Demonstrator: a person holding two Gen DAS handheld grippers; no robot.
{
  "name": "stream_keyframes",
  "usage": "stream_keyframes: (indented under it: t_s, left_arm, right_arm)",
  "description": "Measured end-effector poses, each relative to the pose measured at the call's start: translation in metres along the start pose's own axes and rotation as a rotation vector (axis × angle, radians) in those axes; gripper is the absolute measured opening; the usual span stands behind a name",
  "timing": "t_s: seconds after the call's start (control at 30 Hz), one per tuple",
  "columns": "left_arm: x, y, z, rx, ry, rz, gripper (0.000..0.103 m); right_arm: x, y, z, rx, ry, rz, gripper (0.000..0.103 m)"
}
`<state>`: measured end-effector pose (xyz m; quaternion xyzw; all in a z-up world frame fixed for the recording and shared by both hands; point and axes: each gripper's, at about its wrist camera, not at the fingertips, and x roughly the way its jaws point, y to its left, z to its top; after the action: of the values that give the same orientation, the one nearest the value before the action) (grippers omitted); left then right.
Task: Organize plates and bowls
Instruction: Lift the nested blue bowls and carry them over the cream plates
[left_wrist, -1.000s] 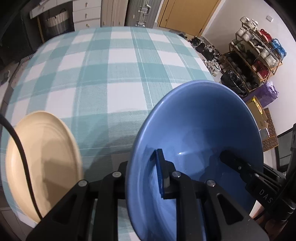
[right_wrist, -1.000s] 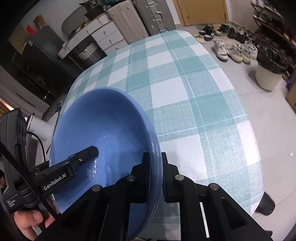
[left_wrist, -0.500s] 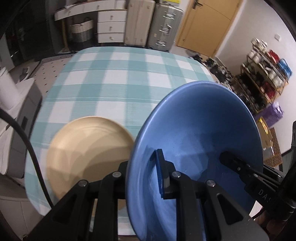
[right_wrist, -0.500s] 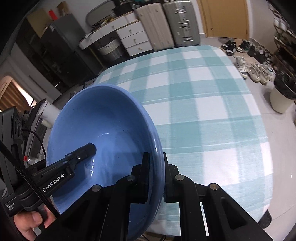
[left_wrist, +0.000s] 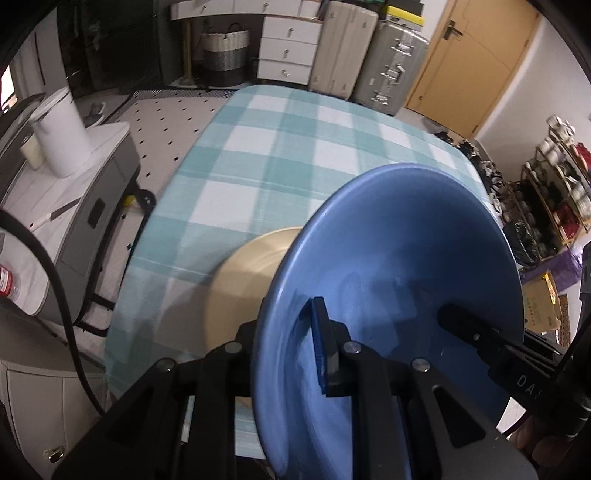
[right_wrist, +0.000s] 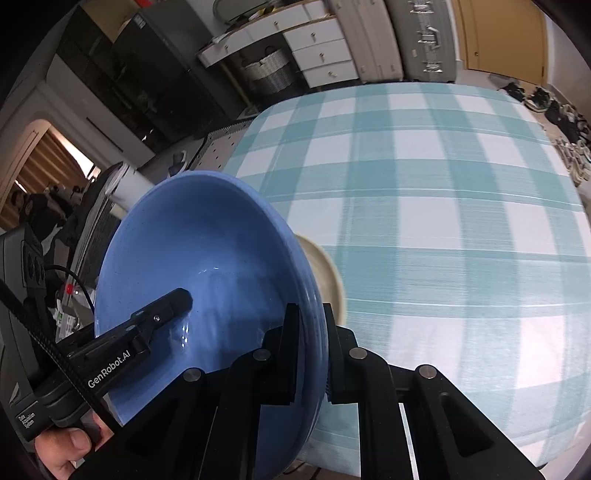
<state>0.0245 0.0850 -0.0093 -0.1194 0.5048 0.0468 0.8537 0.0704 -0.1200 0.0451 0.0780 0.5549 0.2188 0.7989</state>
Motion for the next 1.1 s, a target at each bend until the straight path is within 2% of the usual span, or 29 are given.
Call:
stream_keyframes:
  t_s: [0.3,0.67,0.77,0.87,1.0,1.1]
  left_arm:
    - [0.035,0.027,0.003,-0.023,0.048,0.011,0.018]
    - [0.054,0.038,0.006,-0.052,0.095,-0.01,0.019]
    - [0.056,0.039,0.009,-0.053,0.104,0.024,0.025]
    - [0.053,0.043,0.011,-0.07,0.088,0.016,0.027]
    - [0.046,0.042,0.013,-0.051,0.06,0.026,0.045]
    - [0.042,0.041,0.015,-0.036,0.047,0.04,0.046]
  right_arm:
    - [0.049,0.013,0.005,-0.01,0.077,-0.007,0.011]
    - [0.068,0.01,0.01,-0.014,0.123,-0.03,0.011]
    - [0.067,0.013,0.013,-0.024,0.115,-0.037,0.013]
    - [0.062,0.017,0.015,-0.031,0.097,-0.037,0.014]
    - [0.059,0.019,0.015,-0.045,0.089,-0.044,0.014]
    - [0.054,0.018,0.013,-0.045,0.07,-0.049,0.018]
